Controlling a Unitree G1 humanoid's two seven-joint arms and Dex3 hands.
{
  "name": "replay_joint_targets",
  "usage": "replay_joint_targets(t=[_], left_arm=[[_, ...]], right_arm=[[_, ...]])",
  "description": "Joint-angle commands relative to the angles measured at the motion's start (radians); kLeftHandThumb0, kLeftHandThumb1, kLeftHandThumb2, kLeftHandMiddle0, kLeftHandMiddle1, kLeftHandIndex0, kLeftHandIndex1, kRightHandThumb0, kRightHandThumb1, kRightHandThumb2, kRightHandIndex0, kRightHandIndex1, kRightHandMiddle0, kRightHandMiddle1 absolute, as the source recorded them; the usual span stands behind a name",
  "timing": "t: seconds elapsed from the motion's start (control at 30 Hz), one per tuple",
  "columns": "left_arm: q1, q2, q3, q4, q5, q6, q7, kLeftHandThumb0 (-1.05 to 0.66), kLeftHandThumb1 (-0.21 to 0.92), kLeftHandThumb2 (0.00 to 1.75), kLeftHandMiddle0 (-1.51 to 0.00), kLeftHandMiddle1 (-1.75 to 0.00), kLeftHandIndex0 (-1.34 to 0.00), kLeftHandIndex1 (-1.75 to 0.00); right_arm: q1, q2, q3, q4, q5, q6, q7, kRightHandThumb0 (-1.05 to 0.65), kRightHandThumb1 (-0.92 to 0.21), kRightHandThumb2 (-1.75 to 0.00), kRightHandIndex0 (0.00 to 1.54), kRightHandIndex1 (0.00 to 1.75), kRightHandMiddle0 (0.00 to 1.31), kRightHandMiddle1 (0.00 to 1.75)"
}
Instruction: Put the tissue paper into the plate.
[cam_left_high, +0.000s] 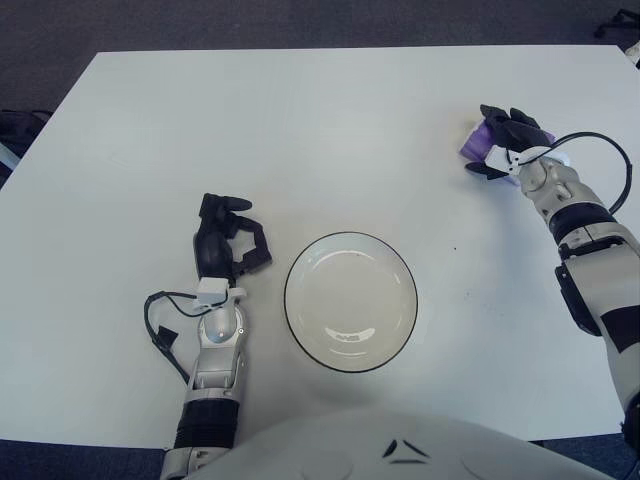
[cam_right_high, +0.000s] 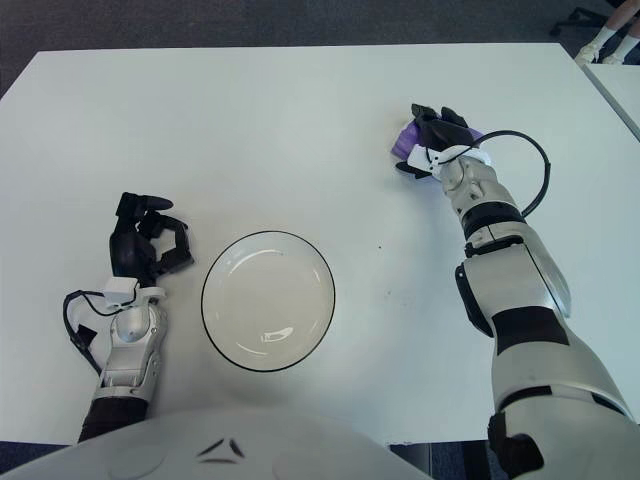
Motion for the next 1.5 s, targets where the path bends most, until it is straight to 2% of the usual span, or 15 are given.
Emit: replay_joint_targets(t=[0.0,0.1,0.13,0.2,0.23,0.33,0.4,0.47,0.53,0.6,0.73,0.83,0.93,1.07,1.47], left_arm=[[0.108,-0.005,0.006,0.076,0.015,0.054,0.007,-0.01,0.25,1.38,-0.7,-1.65,-0.42,-1.75],[0.111,-0.002,0.006,0.074,0.013,0.044,0.002,-0.01,0.26,1.38,-0.7,-1.67,-0.42,-1.75],[0.112,0.0,0.006,0.076,0.012,0.038,-0.001,-0.01,0.26,1.38,-0.69,-1.67,-0.42,-1.75],[0.113,0.002,0.006,0.078,0.011,0.033,-0.003,-0.01,0.25,1.39,-0.69,-1.68,-0.42,-1.75],[0.113,0.003,0.006,0.079,0.011,0.03,-0.003,-0.01,0.25,1.39,-0.69,-1.69,-0.42,-1.75],[0.114,0.006,0.006,0.082,0.013,0.024,-0.002,-0.01,0.25,1.4,-0.69,-1.7,-0.42,-1.75],[0.116,0.006,0.005,0.082,0.016,0.02,-0.001,-0.01,0.24,1.41,-0.68,-1.72,-0.42,-1.75],[0.117,0.006,0.005,0.081,0.017,0.019,0.001,-0.01,0.24,1.43,-0.68,-1.73,-0.43,-1.75],[0.118,0.005,0.004,0.079,0.018,0.019,0.002,-0.01,0.23,1.43,-0.68,-1.74,-0.43,-1.75],[0.119,0.004,0.004,0.077,0.018,0.02,0.003,-0.01,0.23,1.44,-0.69,-1.74,-0.43,-1.75],[0.12,0.001,0.005,0.073,0.017,0.023,0.006,-0.01,0.22,1.43,-0.7,-1.7,-0.44,-1.75],[0.121,-0.001,0.005,0.07,0.018,0.026,0.008,-0.01,0.22,1.43,-0.7,-1.69,-0.45,-1.75],[0.121,-0.003,0.006,0.069,0.018,0.027,0.01,-0.01,0.22,1.43,-0.7,-1.69,-0.45,-1.75],[0.121,-0.004,0.007,0.07,0.014,0.027,0.011,-0.01,0.22,1.44,-0.69,-1.72,-0.45,-1.75],[0.124,-0.005,0.007,0.072,0.021,0.017,0.018,-0.01,0.21,1.45,-0.69,-1.73,-0.46,-1.75]], right_arm=[[0.111,0.025,0.01,0.078,-0.014,0.066,0.047,-0.74,-0.42,-0.89,0.0,0.0,0.0,0.65],[0.113,0.029,0.009,0.08,-0.012,0.074,0.042,-0.68,-0.36,-0.96,0.0,0.14,0.0,0.79],[0.115,0.033,0.007,0.082,-0.01,0.078,0.039,-0.65,-0.33,-0.98,0.0,0.27,0.0,0.88],[0.117,0.038,0.005,0.084,-0.008,0.083,0.035,-0.56,-0.26,-1.06,0.0,0.64,0.0,1.18],[0.118,0.041,0.003,0.086,-0.007,0.086,0.033,-0.55,-0.25,-1.07,0.0,0.69,0.0,1.22],[0.119,0.042,-0.002,0.086,-0.004,0.086,0.027,-0.46,-0.19,-1.17,0.0,1.11,0.0,1.52],[0.12,0.044,-0.005,0.085,-0.003,0.087,0.023,-0.4,-0.17,-1.25,0.0,1.47,0.1,1.66],[0.121,0.048,-0.009,0.086,-0.003,0.094,0.018,-0.42,-0.3,-1.2,0.1,1.6,0.29,1.7],[0.122,0.051,-0.012,0.086,-0.003,0.1,0.014,-0.22,-0.32,-1.22,0.27,1.67,0.45,1.63],[0.12,0.058,-0.014,0.088,-0.003,0.111,0.001,-0.11,-0.32,-1.23,0.37,1.71,0.53,1.59],[0.112,0.078,-0.033,0.09,0.009,0.144,-0.025,-0.03,-0.2,-1.38,0.58,1.74,0.64,1.55],[0.11,0.083,-0.046,0.088,0.017,0.155,-0.032,-0.01,-0.14,-1.49,0.66,1.74,0.61,1.68],[0.119,0.089,-0.061,0.084,0.027,0.161,-0.04,-0.01,-0.13,-1.51,0.72,1.69,0.58,1.73],[0.117,0.093,-0.082,0.083,0.038,0.166,-0.034,0.0,-0.1,-1.52,0.8,1.62,0.57,1.74],[0.105,0.114,-0.16,0.073,0.095,0.17,-0.012,0.0,-0.06,-1.56,0.86,1.58,0.57,1.75]])
